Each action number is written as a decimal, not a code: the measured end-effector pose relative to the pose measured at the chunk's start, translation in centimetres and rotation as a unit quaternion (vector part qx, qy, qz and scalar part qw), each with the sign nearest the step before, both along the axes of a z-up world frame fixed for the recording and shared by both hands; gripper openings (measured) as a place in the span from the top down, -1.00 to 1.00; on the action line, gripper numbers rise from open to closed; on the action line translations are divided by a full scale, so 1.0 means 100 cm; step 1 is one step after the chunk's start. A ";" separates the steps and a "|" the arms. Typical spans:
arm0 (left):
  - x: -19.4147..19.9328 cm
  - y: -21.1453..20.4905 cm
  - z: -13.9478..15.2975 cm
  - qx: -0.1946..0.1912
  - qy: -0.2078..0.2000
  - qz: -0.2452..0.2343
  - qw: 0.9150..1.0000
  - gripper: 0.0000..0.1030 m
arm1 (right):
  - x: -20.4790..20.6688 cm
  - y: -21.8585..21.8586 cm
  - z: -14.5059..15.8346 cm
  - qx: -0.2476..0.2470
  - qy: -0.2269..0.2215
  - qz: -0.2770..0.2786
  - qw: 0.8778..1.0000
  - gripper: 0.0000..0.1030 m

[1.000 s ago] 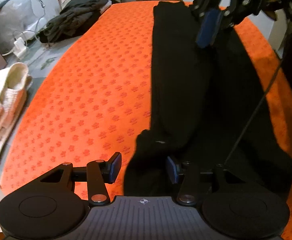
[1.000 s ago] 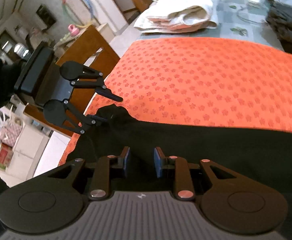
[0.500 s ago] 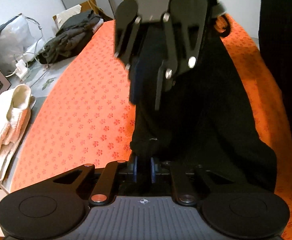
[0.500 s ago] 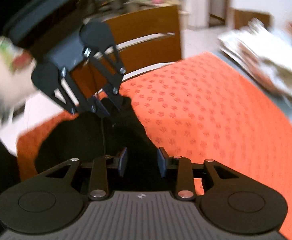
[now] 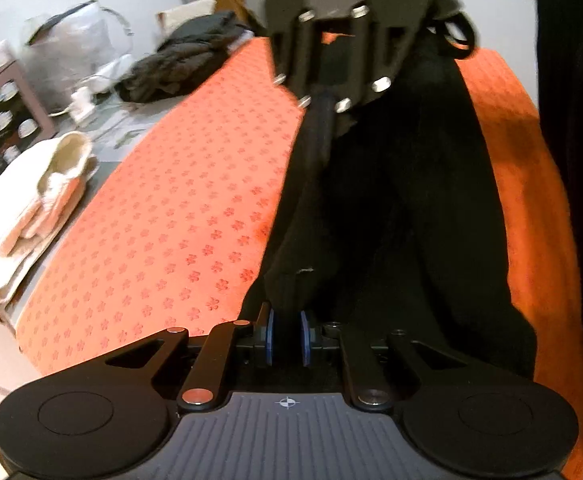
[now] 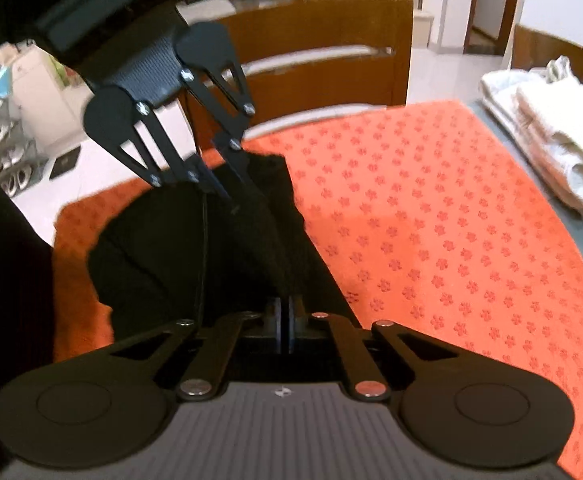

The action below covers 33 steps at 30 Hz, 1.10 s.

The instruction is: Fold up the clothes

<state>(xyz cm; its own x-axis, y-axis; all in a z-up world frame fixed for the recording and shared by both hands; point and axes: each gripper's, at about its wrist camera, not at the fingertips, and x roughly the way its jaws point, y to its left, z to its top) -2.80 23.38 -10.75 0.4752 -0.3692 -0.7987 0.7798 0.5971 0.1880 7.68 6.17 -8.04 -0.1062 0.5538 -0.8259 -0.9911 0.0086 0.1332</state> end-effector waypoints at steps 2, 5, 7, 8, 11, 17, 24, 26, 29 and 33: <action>-0.001 0.001 -0.001 -0.003 0.000 0.016 1.000 0.70 | -0.005 -0.006 0.010 0.014 0.002 -0.003 1.000 0.92; -0.004 -0.001 -0.007 0.000 0.013 0.025 1.000 0.70 | -0.008 -0.012 0.021 0.032 0.000 -0.008 0.999 0.95; -0.006 -0.001 -0.010 0.007 0.025 0.022 0.999 0.70 | -0.003 -0.011 0.020 0.034 -0.003 -0.025 0.999 0.97; -0.007 -0.002 -0.012 0.010 0.030 0.020 0.999 0.70 | 0.000 -0.010 0.016 0.032 -0.005 -0.036 0.999 0.97; -0.010 0.000 -0.013 0.014 0.046 0.021 0.999 0.70 | 0.012 -0.004 -0.003 0.020 0.001 -0.074 0.997 0.97; -0.001 0.014 -0.017 -0.018 0.078 0.082 0.993 0.69 | 0.027 0.009 -0.058 -0.024 -0.024 -0.149 0.988 0.96; 0.005 0.045 -0.010 -0.103 0.102 0.198 0.969 0.69 | 0.021 -0.008 -0.042 0.015 -0.031 -0.199 0.979 0.90; 0.002 0.050 -0.001 -0.124 0.096 0.220 0.963 0.69 | 0.017 -0.018 -0.031 0.026 -0.028 -0.213 0.976 0.83; -0.005 0.051 0.017 -0.160 0.071 0.243 0.954 0.69 | 0.010 -0.035 -0.017 0.038 -0.022 -0.237 0.970 0.70; -0.009 0.038 0.036 -0.198 0.044 0.252 0.946 0.65 | -0.003 -0.061 -0.009 0.047 -0.012 -0.276 0.960 0.48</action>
<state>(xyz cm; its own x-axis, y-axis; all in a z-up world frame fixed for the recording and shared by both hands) -3.68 27.21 -7.18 0.6081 -0.3915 -0.6906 0.3789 0.9076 -0.1810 7.36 0.12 -8.97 0.2438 0.5919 -0.7683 -0.8415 0.5229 0.1359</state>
